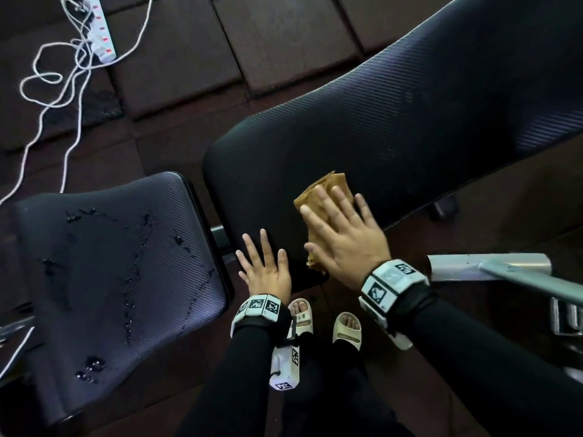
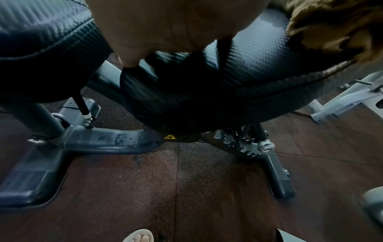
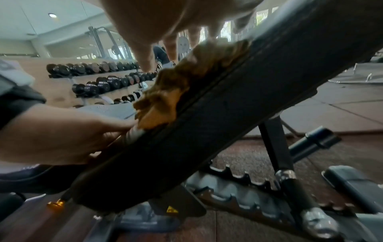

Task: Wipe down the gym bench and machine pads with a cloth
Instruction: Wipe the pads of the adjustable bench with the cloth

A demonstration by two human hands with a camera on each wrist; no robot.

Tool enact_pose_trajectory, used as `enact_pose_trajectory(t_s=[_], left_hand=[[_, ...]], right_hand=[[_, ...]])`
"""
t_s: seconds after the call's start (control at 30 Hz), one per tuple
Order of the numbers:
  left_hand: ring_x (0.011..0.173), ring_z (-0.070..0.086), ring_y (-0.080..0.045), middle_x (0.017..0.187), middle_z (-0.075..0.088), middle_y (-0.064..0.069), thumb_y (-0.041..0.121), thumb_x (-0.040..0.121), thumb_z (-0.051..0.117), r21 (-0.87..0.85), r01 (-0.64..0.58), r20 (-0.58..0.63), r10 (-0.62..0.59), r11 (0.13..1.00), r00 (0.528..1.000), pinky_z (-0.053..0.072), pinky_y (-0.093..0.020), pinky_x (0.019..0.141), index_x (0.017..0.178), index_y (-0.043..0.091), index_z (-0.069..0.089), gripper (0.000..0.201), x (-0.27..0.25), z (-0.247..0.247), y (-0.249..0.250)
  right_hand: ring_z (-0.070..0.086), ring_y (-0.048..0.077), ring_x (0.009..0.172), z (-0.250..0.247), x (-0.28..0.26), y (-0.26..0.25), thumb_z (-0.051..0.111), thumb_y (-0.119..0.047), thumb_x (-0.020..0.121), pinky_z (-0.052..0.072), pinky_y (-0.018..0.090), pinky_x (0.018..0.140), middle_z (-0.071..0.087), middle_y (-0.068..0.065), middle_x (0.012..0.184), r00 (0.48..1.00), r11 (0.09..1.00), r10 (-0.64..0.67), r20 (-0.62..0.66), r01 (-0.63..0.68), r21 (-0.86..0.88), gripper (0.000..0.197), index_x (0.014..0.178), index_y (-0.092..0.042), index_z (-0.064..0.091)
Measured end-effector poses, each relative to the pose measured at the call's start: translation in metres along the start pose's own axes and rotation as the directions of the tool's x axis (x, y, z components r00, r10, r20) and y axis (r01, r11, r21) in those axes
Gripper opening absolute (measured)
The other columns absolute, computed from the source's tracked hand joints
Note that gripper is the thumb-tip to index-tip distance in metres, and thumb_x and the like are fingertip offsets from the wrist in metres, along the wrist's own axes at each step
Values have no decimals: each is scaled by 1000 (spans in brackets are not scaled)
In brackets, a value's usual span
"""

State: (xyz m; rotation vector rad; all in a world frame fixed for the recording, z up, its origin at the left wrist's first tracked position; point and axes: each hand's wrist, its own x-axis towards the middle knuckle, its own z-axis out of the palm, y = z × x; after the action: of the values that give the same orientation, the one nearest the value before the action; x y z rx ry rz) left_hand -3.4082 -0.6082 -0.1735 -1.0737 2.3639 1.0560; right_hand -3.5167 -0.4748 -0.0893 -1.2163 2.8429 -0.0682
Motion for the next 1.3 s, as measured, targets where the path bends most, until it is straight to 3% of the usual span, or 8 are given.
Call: enact_pose_trajectory(t_s=[0.3,0.47,0.7,0.83,0.93,1.0,1.1,1.3], left_hand=[[143,-23,-25,146,-34,15,48,99,24,-6,-3,30,3,1000,1000,-3,-56,115,135,45,-22,58,3,1,-4],[142,-26,-22,142,-37,18,48,99,23,-30,-12,15,13,999,1000,-8,-54,115,134,47,-23,58,4,3,-6],[144,-21,-22,155,-26,10,48,99,24,-24,21,-24,-22,999,999,-8,-51,115,132,49,-20,56,9,8,-6],[144,-21,-22,155,-24,11,50,98,25,-27,12,-38,-14,1000,999,-8,-51,115,131,52,-19,55,11,9,-6],[144,-21,-22,156,-24,10,51,98,24,-21,20,-39,-20,1000,999,-7,-52,115,130,52,-20,55,12,8,-9],[144,-21,-22,155,-24,10,53,97,23,-15,9,-38,-10,1000,999,-6,-52,115,129,53,-22,55,13,8,-10],[143,-22,-22,155,-26,11,54,97,22,-12,6,-11,-6,1000,1000,-7,-53,114,130,53,-23,56,15,7,-10],[142,-25,-26,152,-32,11,51,98,25,-16,-104,89,105,994,990,-6,-57,112,130,53,-23,58,16,-4,-19]], right_hand=[[14,27,145,-10,39,23,49,-37,90,7,47,116,21,2,156,979,977,199,-48,-202,-63,52,141,-38,38],[0,25,146,-37,52,75,38,-41,93,-7,45,115,8,0,159,892,895,437,-111,-444,-41,55,146,-41,21],[2,31,146,-40,-2,78,37,-34,94,6,45,118,6,12,158,740,779,620,-262,-620,93,62,150,-21,15],[2,42,143,-34,-14,63,42,-19,94,20,48,116,3,25,155,636,700,712,-298,-609,373,65,148,-2,11],[13,42,142,-33,-9,56,43,-14,92,35,37,110,-7,25,155,534,571,809,-244,-616,543,70,148,2,3],[23,42,139,-32,-3,56,43,-15,91,39,23,104,-16,23,154,507,505,841,-191,-608,613,76,148,0,-5],[9,34,143,-31,3,65,49,-27,93,13,-11,87,-19,22,153,458,405,877,-148,-536,740,84,148,-5,-11],[4,27,145,-21,-1,69,44,-33,98,15,9,106,-4,19,157,435,408,879,-194,-477,778,78,149,-8,-9]])
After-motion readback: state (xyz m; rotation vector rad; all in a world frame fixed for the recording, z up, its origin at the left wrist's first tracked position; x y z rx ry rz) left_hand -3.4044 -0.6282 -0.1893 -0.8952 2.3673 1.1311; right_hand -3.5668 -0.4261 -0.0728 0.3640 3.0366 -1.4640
